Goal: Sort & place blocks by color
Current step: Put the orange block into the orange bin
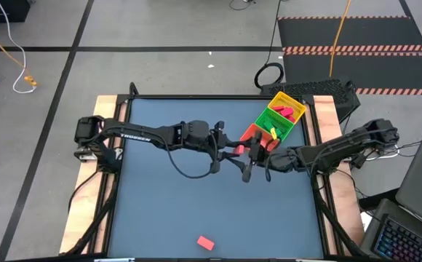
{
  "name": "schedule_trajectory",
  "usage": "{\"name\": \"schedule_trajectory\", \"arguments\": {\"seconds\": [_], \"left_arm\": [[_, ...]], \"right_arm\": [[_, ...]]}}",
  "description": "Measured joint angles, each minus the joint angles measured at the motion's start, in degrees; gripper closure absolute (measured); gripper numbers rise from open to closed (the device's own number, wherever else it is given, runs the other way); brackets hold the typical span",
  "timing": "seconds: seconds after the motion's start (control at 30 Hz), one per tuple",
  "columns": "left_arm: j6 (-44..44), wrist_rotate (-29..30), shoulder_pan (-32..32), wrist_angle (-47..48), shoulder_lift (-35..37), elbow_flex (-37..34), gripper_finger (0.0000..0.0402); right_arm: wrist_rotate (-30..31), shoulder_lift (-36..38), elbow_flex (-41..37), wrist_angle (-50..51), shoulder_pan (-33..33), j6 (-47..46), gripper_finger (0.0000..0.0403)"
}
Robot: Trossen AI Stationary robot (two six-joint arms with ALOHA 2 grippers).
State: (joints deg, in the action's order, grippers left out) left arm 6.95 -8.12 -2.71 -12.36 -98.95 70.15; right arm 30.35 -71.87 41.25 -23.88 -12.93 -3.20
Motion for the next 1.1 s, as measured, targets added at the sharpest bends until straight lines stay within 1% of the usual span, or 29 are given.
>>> {"name": "schedule_trajectory", "arguments": {"seconds": [0.1,0.17,0.43,0.7,0.93,1.1], "left_arm": [[0.4,0.0,0.4,1.0,0.0,0.0,0.0279],[0.3,0.1,0.4,1.0,0.1,0.0,0.0280],[-1.3,0.9,0.6,0.5,0.1,0.2,0.0280],[-2.0,1.1,1.1,0.2,0.1,0.2,0.0280],[-3.7,1.1,1.0,-2.1,0.1,0.1,0.0280],[-5.5,0.7,1.1,-3.6,0.2,0.1,0.0280]], "right_arm": [[-0.2,-0.2,0.0,-0.5,-0.2,0.3,0.0155],[-0.5,0.3,-0.1,-0.7,-0.4,1.0,0.0162],[-0.7,2.8,-0.1,0.8,-0.3,2.7,0.0141],[-0.8,4.4,-0.1,0.8,-0.3,5.5,0.0146],[-0.3,5.1,-0.1,-3.6,-0.3,6.4,0.0137],[-2.1,5.1,-0.1,-5.9,-0.3,4.4,0.0139]]}}
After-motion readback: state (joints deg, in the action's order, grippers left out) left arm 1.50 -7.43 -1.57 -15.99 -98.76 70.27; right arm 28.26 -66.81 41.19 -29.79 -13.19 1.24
